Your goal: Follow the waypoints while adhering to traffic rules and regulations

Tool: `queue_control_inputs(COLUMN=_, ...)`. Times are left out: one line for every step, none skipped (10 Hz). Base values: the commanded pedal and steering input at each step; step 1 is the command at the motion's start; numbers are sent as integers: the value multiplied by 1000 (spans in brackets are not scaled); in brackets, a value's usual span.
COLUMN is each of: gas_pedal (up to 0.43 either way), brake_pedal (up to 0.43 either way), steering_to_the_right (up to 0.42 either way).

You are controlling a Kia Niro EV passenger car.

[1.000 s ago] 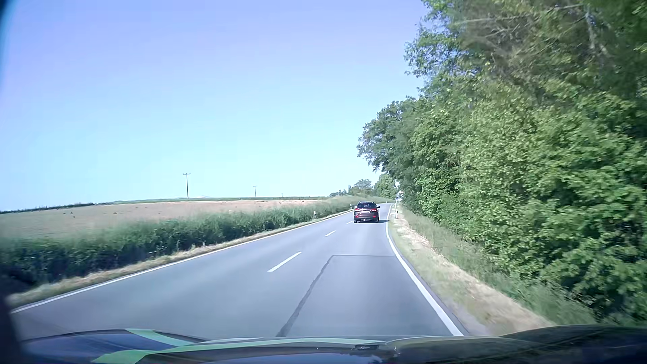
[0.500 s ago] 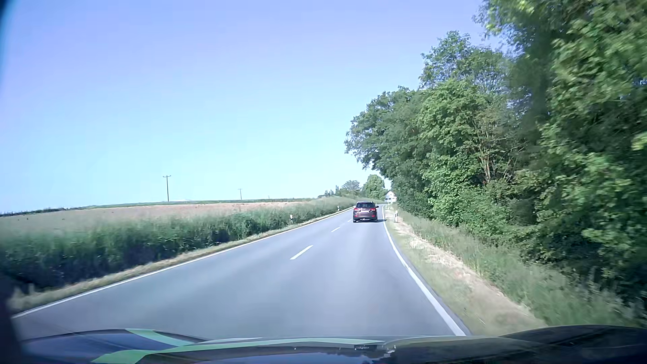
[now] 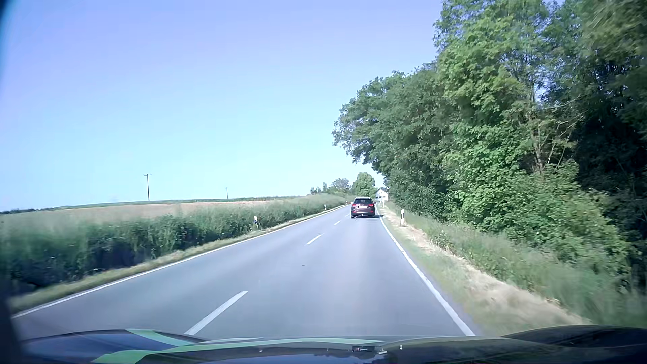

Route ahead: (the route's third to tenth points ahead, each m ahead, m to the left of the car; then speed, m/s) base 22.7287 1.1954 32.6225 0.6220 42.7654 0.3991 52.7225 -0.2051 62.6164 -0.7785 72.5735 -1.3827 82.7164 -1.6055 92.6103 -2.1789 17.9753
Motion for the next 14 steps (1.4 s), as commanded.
queue_control_inputs(gas_pedal=189, brake_pedal=0, steering_to_the_right=10)
queue_control_inputs(gas_pedal=189, brake_pedal=0, steering_to_the_right=10)
queue_control_inputs(gas_pedal=177, brake_pedal=0, steering_to_the_right=10)
queue_control_inputs(gas_pedal=177, brake_pedal=0, steering_to_the_right=10)
queue_control_inputs(gas_pedal=157, brake_pedal=0, steering_to_the_right=8)
queue_control_inputs(gas_pedal=150, brake_pedal=0, steering_to_the_right=8)
queue_control_inputs(gas_pedal=150, brake_pedal=0, steering_to_the_right=7)
queue_control_inputs(gas_pedal=150, brake_pedal=0, steering_to_the_right=7)
queue_control_inputs(gas_pedal=150, brake_pedal=0, steering_to_the_right=7)
queue_control_inputs(gas_pedal=150, brake_pedal=0, steering_to_the_right=7)
queue_control_inputs(gas_pedal=157, brake_pedal=0, steering_to_the_right=6)
queue_control_inputs(gas_pedal=157, brake_pedal=0, steering_to_the_right=6)
queue_control_inputs(gas_pedal=157, brake_pedal=0, steering_to_the_right=4)
queue_control_inputs(gas_pedal=177, brake_pedal=0, steering_to_the_right=2)
